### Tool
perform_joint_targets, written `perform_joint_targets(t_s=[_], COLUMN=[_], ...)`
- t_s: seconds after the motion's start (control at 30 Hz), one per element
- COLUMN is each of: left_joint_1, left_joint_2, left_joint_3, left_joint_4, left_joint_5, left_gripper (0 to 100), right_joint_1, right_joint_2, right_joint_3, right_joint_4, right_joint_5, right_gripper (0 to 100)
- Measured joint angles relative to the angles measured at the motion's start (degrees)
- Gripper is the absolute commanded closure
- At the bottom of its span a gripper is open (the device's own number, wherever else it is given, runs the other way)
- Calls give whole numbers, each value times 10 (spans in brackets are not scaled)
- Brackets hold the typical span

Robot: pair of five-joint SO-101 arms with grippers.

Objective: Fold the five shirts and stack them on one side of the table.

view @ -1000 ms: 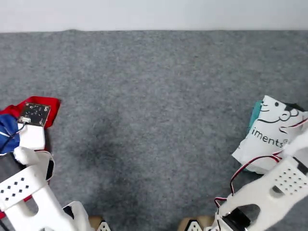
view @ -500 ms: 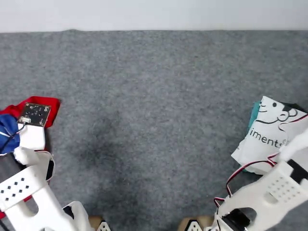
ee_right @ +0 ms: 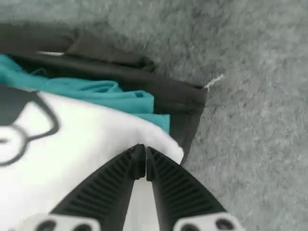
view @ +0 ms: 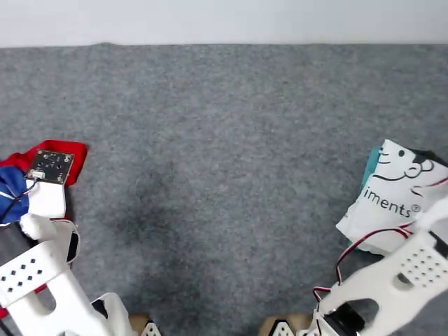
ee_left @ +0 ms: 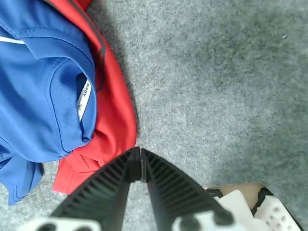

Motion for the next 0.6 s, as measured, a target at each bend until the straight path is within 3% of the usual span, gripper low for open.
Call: perform_joint_targets(t_s=[0.13, 0.33, 0.6], left_joint_1=[0, 0, 0], left_joint_2=[0, 0, 0], left_joint_3=[0, 0, 0], left_joint_4=[0, 0, 0], left_joint_5=[0, 0, 0], left_gripper=[995, 995, 995], right_joint_1=[-58, -151, -217], right_joint_2=[-66, -64, 60], right_joint_3=[0, -1, 0], right_joint_4=[65, 82, -11], right_joint_5=[0, 0, -81], right_gripper=[984, 984, 984])
